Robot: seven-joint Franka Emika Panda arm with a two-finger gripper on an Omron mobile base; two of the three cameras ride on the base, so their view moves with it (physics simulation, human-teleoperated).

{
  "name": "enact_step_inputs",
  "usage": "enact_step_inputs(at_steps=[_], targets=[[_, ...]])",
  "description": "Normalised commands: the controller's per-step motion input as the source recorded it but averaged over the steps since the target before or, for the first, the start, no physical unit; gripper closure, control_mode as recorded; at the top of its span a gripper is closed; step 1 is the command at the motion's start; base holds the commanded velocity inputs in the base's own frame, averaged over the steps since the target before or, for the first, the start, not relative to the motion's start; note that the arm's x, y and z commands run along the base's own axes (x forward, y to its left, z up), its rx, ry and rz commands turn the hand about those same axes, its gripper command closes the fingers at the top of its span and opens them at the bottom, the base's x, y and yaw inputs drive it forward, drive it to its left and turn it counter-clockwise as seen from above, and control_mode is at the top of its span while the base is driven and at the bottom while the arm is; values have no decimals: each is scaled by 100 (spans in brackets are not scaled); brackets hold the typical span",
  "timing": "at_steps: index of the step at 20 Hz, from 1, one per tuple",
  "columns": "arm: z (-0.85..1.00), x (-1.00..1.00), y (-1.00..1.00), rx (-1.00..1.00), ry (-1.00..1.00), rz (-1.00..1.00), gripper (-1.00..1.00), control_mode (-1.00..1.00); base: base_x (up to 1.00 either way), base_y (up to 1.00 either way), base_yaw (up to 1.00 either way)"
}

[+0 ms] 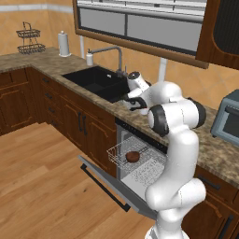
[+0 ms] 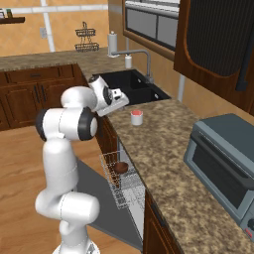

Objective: Pick up the cup and bowl from the counter, place them in the dishwasher, and close the dishwasher door.

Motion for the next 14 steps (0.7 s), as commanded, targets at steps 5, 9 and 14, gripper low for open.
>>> enact_step_inputs(at_steps=[5,9,14], targets=[[0,42,-13,0,-11,0,-100,-100,0,0,0],[-1,42,-23,0,-3,0,-100,-100,0,0,0],[0,56,-19,1,0,0,-100,-100,0,0,0]])
